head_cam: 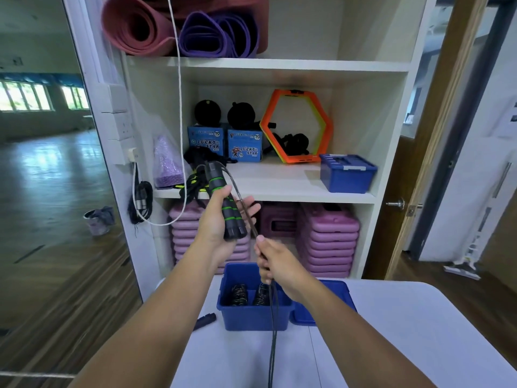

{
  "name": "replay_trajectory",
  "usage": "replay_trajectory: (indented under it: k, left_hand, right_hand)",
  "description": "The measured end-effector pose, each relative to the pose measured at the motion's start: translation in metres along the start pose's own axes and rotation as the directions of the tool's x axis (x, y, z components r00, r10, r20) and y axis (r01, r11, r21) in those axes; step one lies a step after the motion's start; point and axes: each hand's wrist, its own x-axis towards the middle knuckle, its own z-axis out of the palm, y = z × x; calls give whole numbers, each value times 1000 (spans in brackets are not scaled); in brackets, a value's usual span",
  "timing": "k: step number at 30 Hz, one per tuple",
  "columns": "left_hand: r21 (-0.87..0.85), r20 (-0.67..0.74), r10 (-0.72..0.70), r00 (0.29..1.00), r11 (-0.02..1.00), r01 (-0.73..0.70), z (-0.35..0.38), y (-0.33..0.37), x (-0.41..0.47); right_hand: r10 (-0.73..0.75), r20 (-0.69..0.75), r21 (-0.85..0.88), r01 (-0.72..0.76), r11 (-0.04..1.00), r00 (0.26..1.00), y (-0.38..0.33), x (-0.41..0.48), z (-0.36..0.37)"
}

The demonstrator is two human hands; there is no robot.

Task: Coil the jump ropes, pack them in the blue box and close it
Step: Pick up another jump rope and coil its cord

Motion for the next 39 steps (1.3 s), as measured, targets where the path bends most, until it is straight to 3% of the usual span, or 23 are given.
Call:
replay_trajectory:
  k: [3,5,6,9,12,14,20,25,30,33,39]
  left_hand:
    - [-16,-130,57,990,998,-59,-7,17,14]
    - [265,-216,137,967,961,-77,-22,28,28]
    - [454,-243,179,953,890,-51,-30,32,33]
    - [874,-178,196,964,482,63,-56,33,38]
    - [995,-74,77,994,70,69,-72,24,32]
    - [998,6,-23,1000,-64,-7,-75,19,22]
    - [958,183,-318,930,-155,-241,-63,15,-19]
    - [890,271,-445,854,-223,-398,-35,6,-48]
    - [807,433,-377,819,-243,-539,-18,3,-63]
    - [839,436,-277,856,-218,-498,-18,12,-60]
    - [818,443,-216,870,-300,-491,-23,21,-51]
  right_hand:
    - [63,94,-188,-45,981,994,19,-4,-8]
    - [103,103,-407,-52,912,989,26,-9,-19]
    - [108,91,-483,-51,874,990,26,-11,-26]
    - [68,93,-578,-2,816,993,13,-14,-46]
    - [-24,123,-672,101,733,992,-10,-11,-59]
    - [-107,128,-733,167,660,986,-23,-6,-65]
    - [-310,114,-759,284,585,944,-58,1,-74]
    - [-407,171,-732,393,557,897,-72,3,-72]
    - [-300,150,-597,328,732,942,-47,0,-70]
    - [-244,131,-315,274,909,961,-26,-12,-65]
    - [-161,216,-88,183,979,963,-7,-27,-62]
